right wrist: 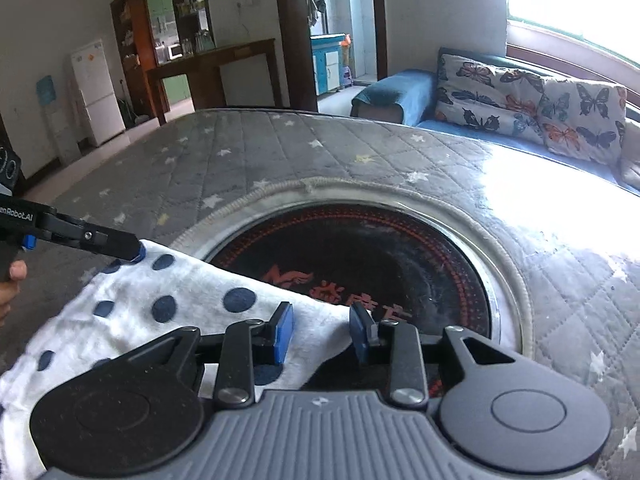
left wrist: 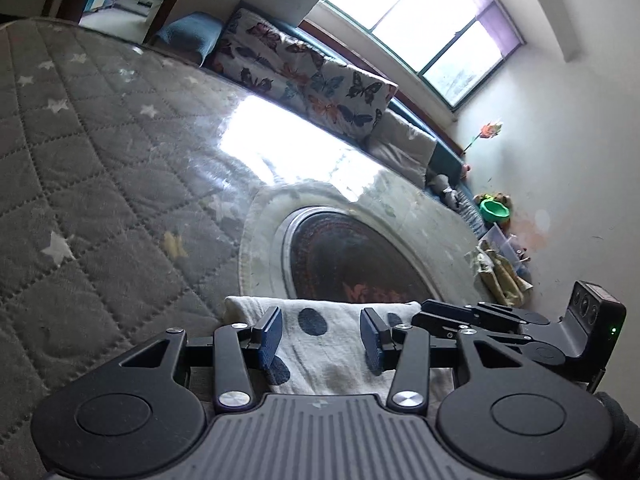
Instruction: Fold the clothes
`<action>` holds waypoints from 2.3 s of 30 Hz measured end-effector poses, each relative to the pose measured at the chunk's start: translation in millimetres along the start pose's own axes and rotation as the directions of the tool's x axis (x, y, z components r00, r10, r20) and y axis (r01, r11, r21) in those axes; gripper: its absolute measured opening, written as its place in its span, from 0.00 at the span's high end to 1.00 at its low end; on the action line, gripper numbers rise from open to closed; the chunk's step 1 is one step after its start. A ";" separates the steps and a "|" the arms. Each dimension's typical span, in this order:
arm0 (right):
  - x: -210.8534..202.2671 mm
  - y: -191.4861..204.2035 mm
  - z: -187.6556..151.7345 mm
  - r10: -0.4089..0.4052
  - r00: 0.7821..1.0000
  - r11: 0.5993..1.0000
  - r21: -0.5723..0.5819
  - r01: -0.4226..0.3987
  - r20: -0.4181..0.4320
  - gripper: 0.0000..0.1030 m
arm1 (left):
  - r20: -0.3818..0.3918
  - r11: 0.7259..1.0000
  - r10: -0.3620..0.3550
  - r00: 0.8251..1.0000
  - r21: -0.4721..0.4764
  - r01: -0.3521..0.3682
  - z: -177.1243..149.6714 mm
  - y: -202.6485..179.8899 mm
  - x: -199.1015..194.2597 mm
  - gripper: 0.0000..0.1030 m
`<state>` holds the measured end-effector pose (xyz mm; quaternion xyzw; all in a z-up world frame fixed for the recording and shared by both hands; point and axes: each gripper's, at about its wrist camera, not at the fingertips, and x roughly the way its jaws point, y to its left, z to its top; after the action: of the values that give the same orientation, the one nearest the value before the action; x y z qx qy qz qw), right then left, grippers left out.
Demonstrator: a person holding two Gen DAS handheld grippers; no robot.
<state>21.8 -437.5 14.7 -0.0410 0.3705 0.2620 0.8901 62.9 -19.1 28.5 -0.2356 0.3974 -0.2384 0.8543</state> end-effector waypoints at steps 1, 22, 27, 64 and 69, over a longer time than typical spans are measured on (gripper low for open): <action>1.1 -2.6 0.0 -0.004 1.000 1.000 0.009 0.004 0.000 0.66 | 0.000 1.000 0.001 1.000 -0.010 -0.001 0.0 2.1 -0.1 0.55; -19.4 -14.3 -32.5 -0.076 0.997 0.995 -0.069 0.078 0.029 0.59 | -0.140 0.959 -0.131 0.981 0.232 0.161 -50.0 -104.1 -25.6 0.45; -14.3 -9.9 -27.6 -0.029 0.998 0.994 -0.107 0.035 0.057 0.59 | -0.169 0.930 -0.075 0.983 0.343 0.130 -49.2 -128.2 -9.8 0.41; -19.7 -54.1 -16.4 0.251 0.959 0.958 0.108 -0.266 0.134 0.51 | -0.128 0.908 0.126 0.984 0.413 -0.063 -40.2 -128.1 48.5 0.92; -20.3 -58.7 -20.8 0.241 0.963 0.959 0.123 -0.255 0.122 0.48 | -0.119 0.915 0.117 0.986 0.398 -0.060 -38.1 -127.0 46.2 0.92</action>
<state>25.7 -502.3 6.5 0.0812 0.3420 0.3473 0.8694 31.2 -153.1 55.7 -0.0239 0.4108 -0.2902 0.8640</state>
